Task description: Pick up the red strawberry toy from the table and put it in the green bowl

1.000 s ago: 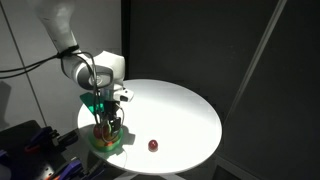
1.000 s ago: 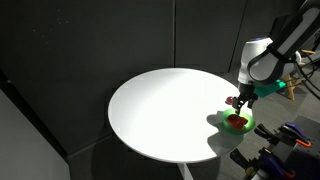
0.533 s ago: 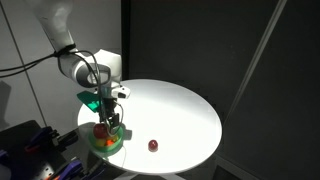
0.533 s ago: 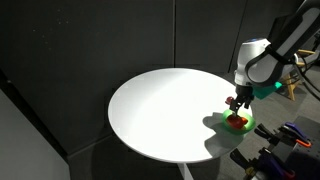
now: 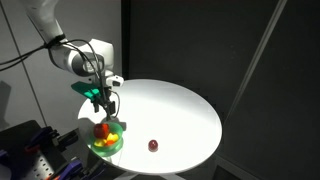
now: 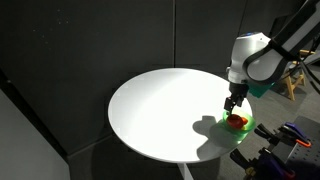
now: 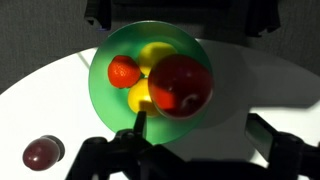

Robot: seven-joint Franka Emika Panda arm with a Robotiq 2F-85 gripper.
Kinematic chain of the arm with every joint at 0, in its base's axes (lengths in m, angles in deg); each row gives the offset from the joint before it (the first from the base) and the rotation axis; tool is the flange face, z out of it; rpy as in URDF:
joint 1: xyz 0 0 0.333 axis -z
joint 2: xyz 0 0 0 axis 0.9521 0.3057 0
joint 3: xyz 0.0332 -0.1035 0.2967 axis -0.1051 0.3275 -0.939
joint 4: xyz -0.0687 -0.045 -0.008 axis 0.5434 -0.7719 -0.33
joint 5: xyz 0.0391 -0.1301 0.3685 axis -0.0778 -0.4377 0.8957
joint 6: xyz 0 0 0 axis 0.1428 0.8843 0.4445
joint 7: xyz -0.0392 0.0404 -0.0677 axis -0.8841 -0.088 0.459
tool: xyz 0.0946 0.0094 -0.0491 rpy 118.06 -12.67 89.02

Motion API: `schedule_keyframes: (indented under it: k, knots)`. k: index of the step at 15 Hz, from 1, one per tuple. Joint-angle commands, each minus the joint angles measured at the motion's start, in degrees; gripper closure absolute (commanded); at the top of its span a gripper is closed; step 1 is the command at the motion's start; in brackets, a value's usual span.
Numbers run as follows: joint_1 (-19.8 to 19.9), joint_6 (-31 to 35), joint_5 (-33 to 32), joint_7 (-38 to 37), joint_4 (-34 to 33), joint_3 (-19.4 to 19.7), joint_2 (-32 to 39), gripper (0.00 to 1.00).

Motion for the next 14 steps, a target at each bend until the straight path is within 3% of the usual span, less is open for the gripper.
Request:
schedule_keyframes:
  k: [1,14]
  knots:
    - [-1.1,-5.26,1.38,0.93,1.49,-1.42,-6.09,0.0]
    - [-3.85,-22.07,3.11,0.54,-0.3,-4.1,-18.54,0.0]
